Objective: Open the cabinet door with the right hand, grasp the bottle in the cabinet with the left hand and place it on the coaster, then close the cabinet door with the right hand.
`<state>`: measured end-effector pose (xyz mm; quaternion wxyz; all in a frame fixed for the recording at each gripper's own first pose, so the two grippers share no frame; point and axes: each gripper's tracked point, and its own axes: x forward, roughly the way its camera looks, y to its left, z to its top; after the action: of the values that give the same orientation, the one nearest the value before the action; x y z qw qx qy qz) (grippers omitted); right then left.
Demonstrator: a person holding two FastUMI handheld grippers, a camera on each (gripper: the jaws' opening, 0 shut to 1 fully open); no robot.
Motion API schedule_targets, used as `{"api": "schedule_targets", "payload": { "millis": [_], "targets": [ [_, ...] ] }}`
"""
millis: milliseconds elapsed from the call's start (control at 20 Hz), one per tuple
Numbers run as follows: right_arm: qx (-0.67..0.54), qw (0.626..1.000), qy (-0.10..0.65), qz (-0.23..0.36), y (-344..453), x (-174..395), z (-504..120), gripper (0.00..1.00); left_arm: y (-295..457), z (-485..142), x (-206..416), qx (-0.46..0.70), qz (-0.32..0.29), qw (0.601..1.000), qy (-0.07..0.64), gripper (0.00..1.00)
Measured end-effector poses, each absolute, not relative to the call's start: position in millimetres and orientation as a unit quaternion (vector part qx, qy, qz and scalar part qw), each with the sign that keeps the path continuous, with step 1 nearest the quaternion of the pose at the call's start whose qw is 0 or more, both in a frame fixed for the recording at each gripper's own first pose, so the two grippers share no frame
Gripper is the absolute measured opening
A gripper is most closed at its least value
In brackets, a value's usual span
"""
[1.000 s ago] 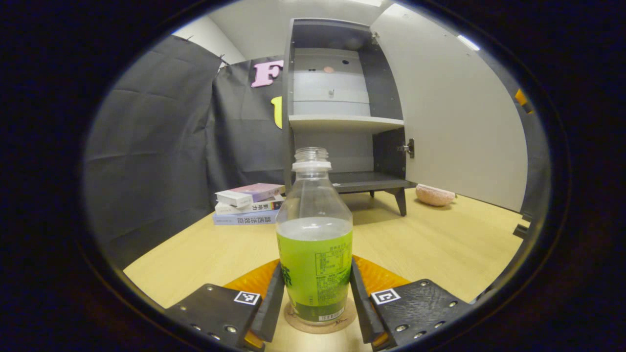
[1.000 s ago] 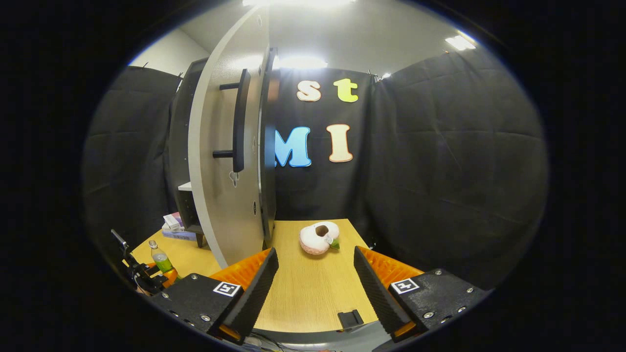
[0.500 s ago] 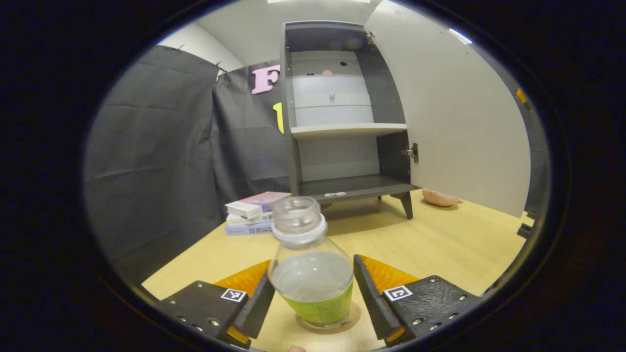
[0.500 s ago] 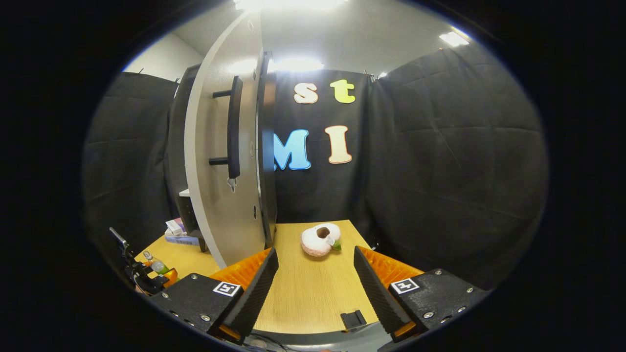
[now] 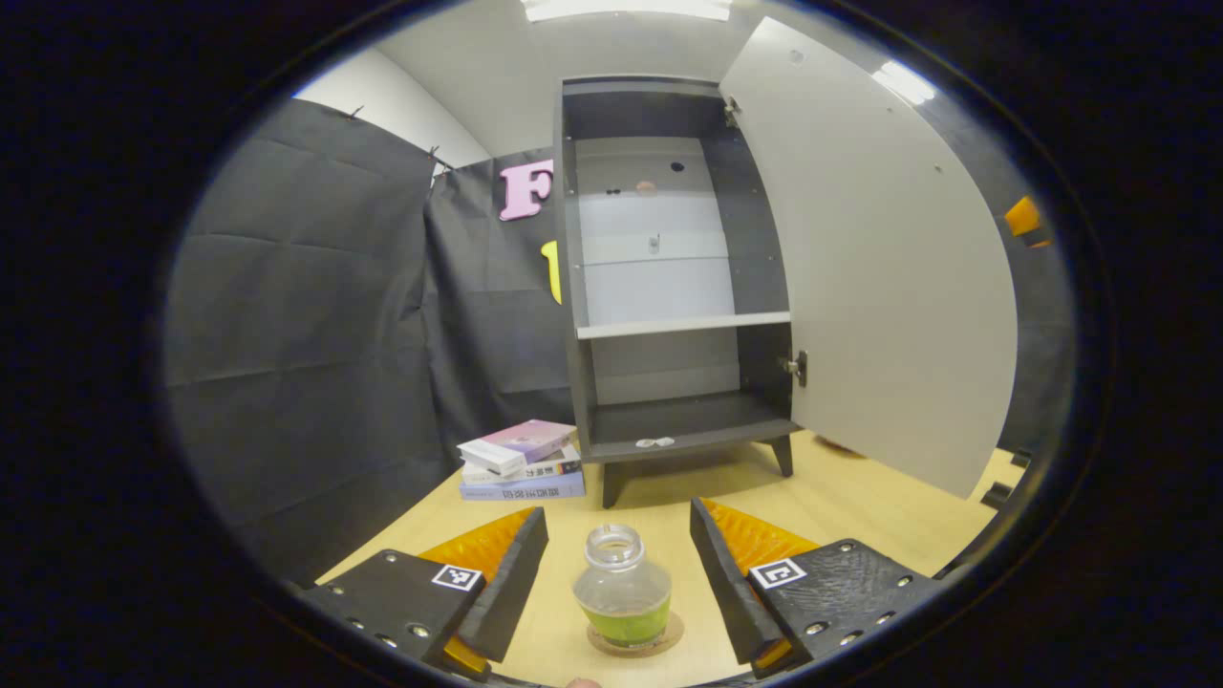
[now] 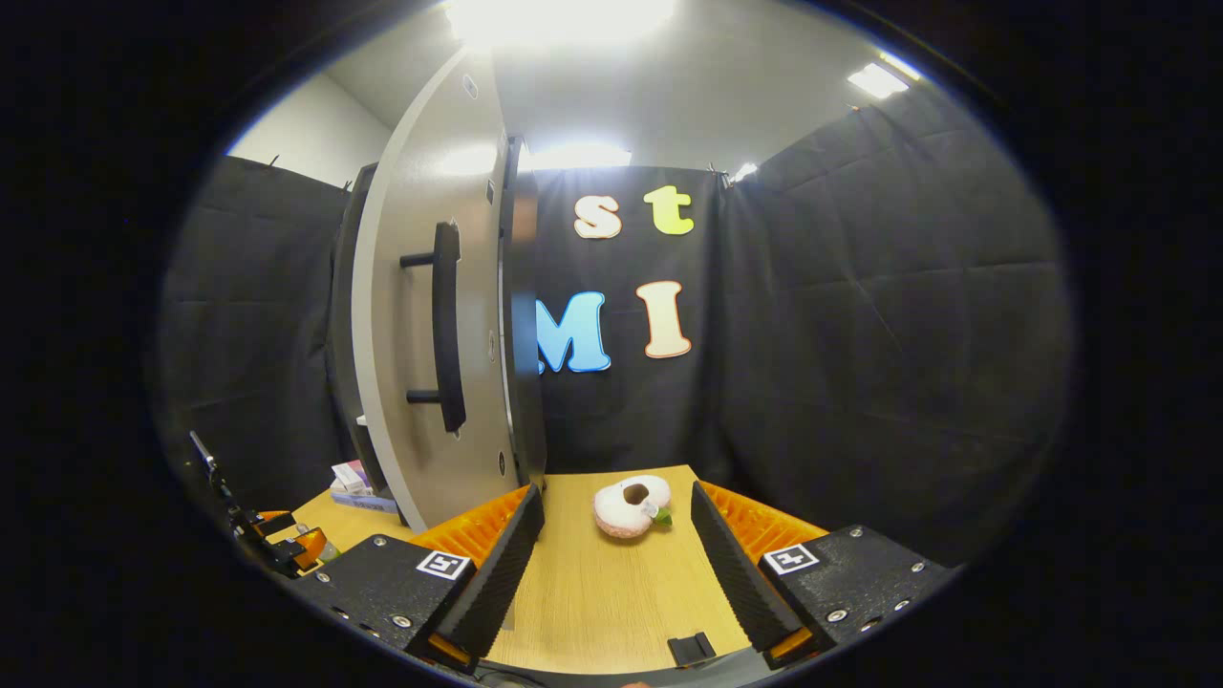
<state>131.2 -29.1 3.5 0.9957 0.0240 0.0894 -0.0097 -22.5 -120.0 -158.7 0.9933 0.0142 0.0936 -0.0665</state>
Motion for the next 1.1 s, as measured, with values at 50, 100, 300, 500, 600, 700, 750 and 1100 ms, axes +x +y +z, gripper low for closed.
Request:
{"api": "schedule_targets", "payload": {
  "millis": [50, 100, 300, 500, 600, 700, 750, 1100],
  "targets": [
    [0.024, 0.996, 0.082, -0.011, -29, 135, 10, 0.96, -115, -146, -25, 0.011, -0.062, 0.994, 0.089, 0.86],
    [0.024, 0.997, 0.074, -0.013, -29, 140, 18, 0.95, -110, -133, -30, 0.008, -0.057, 0.995, 0.084, 0.89],
    [0.008, 0.998, 0.047, -0.037, -30, 153, 44, 0.95, -73, -89, -40, 0.016, -0.020, 0.997, 0.073, 0.86],
    [-0.014, 0.997, 0.034, -0.069, -20, 166, 66, 0.96, -30, -50, -40, 0.011, 0.008, 0.998, 0.054, 0.85],
    [-0.017, 0.995, 0.030, -0.092, -16, 167, 74, 0.95, -7, -36, -39, 0.018, 0.011, 0.999, 0.047, 0.89],
    [-0.018, 0.993, 0.025, -0.111, -9, 170, 80, 0.96, 19, -21, -35, 0.025, 0.017, 0.999, 0.031, 0.86],
    [-0.017, 0.993, 0.026, -0.116, -5, 170, 81, 0.95, 30, -17, -33, 0.027, 0.020, 0.999, 0.025, 0.85],
    [0.000, 0.989, 0.027, -0.145, 18, 165, 80, 0.93, 87, -26, -13, 0.014, 0.024, 0.999, 0.023, 0.85]
  ]
}}
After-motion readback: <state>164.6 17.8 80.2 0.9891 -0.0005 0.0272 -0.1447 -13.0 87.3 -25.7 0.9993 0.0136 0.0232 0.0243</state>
